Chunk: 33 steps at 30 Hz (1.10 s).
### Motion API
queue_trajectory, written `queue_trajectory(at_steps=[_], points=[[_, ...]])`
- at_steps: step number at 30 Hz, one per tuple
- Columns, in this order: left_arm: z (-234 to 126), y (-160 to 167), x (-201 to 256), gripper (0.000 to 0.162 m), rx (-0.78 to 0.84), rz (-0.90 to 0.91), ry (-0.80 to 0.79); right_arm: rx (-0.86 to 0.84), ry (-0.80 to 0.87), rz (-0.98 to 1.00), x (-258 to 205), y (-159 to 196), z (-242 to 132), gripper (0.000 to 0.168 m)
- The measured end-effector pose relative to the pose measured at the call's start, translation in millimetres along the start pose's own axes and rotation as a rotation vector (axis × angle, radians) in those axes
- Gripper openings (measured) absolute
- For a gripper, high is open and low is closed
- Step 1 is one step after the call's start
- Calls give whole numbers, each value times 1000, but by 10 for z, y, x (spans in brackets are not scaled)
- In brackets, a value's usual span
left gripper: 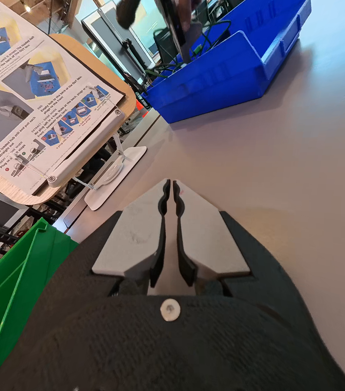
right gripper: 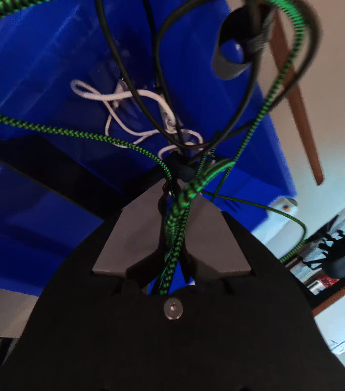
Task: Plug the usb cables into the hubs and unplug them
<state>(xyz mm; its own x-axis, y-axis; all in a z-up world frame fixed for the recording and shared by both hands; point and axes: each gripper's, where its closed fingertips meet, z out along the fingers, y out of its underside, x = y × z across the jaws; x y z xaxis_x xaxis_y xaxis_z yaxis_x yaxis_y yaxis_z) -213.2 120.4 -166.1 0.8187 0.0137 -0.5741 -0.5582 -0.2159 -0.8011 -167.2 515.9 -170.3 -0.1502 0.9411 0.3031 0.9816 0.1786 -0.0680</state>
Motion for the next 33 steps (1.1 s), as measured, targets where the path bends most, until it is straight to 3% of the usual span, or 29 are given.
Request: queue_trajectory(at_steps=[7,12,14,16,20,25,28,33], points=[[-9,0,-19,0,0,-35,7,48,-286,99,-386,-127,277,2],[-22,-13,-6,0,9,-33,9,-30,-160,1,-439,3,528,2],[-21,-11,-6,0,7,-33,9,36,-168,47,-415,-98,375,7],[-22,-9,-16,0,8,-37,6,91,-184,77,-384,-153,147,35],[-26,-2,-31,0,6,-41,2,130,-138,38,-295,-49,-265,61],[-32,1,-52,0,9,-37,-12,193,-54,75,-124,164,-671,72],[-34,7,-68,0,7,-38,-21,388,-46,157,-143,149,-1057,70],[-41,8,-193,5,12,-83,-86,1078,-226,366,-728,-149,-2120,75]])
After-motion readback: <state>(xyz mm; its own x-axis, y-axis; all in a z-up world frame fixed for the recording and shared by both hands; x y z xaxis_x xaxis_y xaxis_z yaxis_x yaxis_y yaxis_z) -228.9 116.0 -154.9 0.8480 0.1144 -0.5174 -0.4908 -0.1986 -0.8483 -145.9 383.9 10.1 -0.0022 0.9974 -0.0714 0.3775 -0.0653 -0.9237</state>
